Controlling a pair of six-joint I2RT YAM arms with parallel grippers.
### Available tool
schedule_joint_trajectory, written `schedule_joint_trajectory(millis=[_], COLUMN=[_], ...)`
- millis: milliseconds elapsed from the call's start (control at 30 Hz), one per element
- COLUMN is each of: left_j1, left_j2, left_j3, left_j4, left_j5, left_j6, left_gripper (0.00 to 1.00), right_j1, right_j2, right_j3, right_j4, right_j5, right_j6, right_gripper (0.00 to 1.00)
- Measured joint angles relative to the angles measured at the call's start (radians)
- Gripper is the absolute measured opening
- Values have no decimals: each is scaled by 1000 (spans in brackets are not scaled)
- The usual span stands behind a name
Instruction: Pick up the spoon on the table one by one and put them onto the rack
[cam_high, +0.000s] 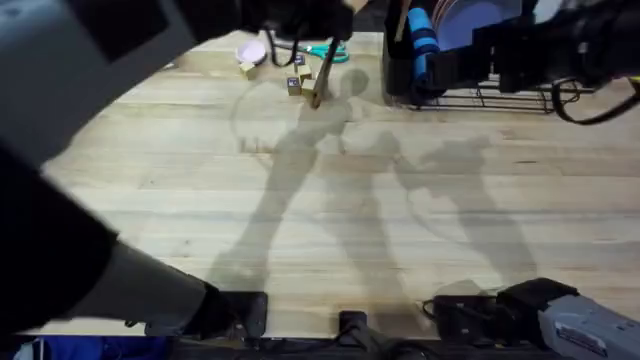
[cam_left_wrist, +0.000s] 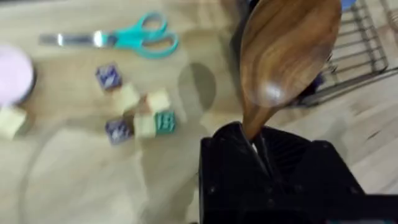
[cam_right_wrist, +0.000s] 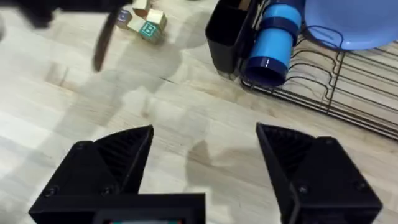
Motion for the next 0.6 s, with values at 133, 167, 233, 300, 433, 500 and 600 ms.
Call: schedule_joint_trajectory(millis=[133, 167, 233, 300, 433, 500, 600], left_j1=[-22, -26, -37, -47, -64, -72, -84], left_j2=[86, 104, 144, 172, 198, 205, 221], left_j3=[120, 144, 194, 223, 232, 232, 234], left_j4=[32, 41, 67, 119, 234, 284, 360], left_j5=[9, 12, 18, 22, 24, 26, 33], left_j6=[-15, -21, -31, -45, -75, -95, -124], left_gripper=[42, 42, 42, 42, 42, 42, 42], right_j1=[2, 2, 2, 2, 2, 2, 2], right_j2=[-37, -45, -63, -85, -121, -129, -130], right_j3=[0, 0, 0, 0, 0, 0, 0], right_j4=[-6, -6, -6, -6, -6, -6, -7], right_j5=[0, 0, 0, 0, 0, 0, 0], right_j6=[0, 0, 0, 0, 0, 0, 0], right_gripper=[998, 998, 997, 997, 997, 997, 997])
